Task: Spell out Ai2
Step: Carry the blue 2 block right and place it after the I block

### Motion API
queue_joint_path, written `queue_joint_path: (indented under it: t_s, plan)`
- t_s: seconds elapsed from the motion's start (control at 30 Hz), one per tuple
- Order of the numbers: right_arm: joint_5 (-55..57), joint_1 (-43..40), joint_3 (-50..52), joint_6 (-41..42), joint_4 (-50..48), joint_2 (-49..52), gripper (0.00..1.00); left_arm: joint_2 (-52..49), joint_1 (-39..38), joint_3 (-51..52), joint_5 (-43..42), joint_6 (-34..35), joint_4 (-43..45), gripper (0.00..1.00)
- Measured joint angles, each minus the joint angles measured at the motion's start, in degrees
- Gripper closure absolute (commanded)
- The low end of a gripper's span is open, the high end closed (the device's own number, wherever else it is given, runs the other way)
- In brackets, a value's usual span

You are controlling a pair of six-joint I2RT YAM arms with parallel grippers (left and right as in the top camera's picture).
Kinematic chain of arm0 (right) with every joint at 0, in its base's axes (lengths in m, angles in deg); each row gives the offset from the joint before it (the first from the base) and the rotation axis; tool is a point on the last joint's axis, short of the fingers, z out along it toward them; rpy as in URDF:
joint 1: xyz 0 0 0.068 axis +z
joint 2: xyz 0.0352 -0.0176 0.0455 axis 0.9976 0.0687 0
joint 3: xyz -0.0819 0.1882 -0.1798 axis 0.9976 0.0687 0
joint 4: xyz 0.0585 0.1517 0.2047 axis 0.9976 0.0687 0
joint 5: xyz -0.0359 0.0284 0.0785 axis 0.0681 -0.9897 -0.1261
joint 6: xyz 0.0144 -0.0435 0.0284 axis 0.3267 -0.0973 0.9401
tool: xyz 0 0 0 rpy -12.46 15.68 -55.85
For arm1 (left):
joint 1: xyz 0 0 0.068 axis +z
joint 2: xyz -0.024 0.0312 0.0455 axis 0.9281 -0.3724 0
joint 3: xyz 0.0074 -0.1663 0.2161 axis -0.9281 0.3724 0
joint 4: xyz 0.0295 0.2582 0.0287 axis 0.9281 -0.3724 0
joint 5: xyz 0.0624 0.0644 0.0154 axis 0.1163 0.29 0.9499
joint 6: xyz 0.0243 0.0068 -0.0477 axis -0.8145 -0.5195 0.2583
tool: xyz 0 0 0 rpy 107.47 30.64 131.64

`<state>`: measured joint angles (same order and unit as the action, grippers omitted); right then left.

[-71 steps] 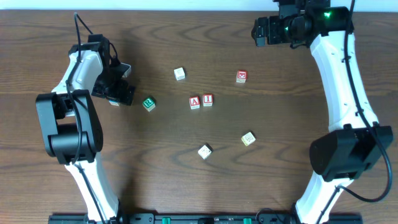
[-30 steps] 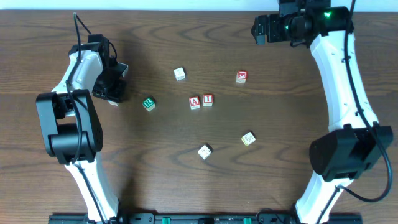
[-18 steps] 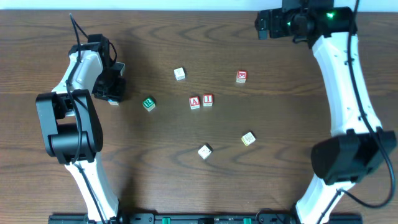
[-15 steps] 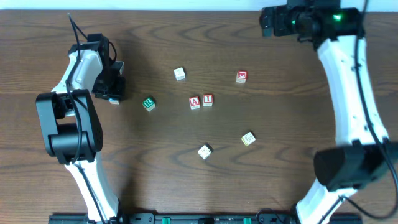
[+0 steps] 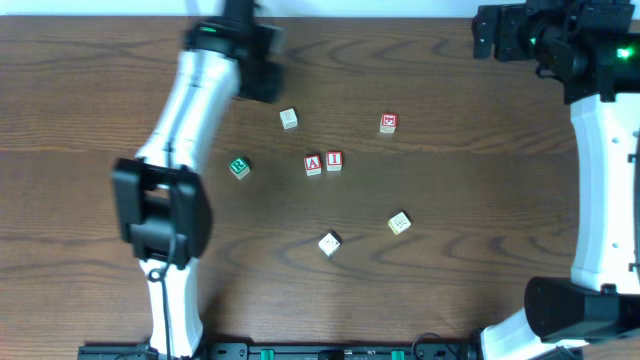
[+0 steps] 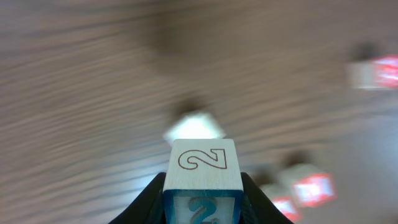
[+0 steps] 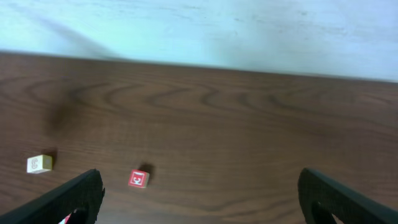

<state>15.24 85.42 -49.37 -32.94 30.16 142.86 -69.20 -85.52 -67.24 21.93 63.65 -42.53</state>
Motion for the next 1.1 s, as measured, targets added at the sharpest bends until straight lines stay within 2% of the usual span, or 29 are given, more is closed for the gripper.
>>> queue_joint_path:
  t_s: [0.1, 0.3, 0.53, 0.83, 1.1]
  plan:
    - [0.1, -0.9, 0.0, 0.0, 0.0, -0.8, 0.01, 0.0, -7.4, 0.0, -0.4, 1.4, 1.9, 0.94]
    - [0.3, -3.9, 0.0, -0.2, 0.6, -7.5, 0.01, -0.1, -16.3, 0.0, 4.7, 8.4, 2.9, 0.94]
    - [0.4, -7.9, 0.0, -0.2, 3.5, -13.4, 0.01, -0.9, -20.0, 2.1, 6.3, 14.2, 2.4, 0.94]
    - [0.4, -8.7, 0.0, -0.7, 5.9, -13.3, 0.01, -2.3, -22.7, 9.9, 6.5, 19.9, 7.2, 0.94]
    - [0.4, -8.7, 0.0, -1.0, 5.9, -13.3, 0.01, -2.4, -23.2, 11.1, 13.5, 30.3, 8.8, 0.94]
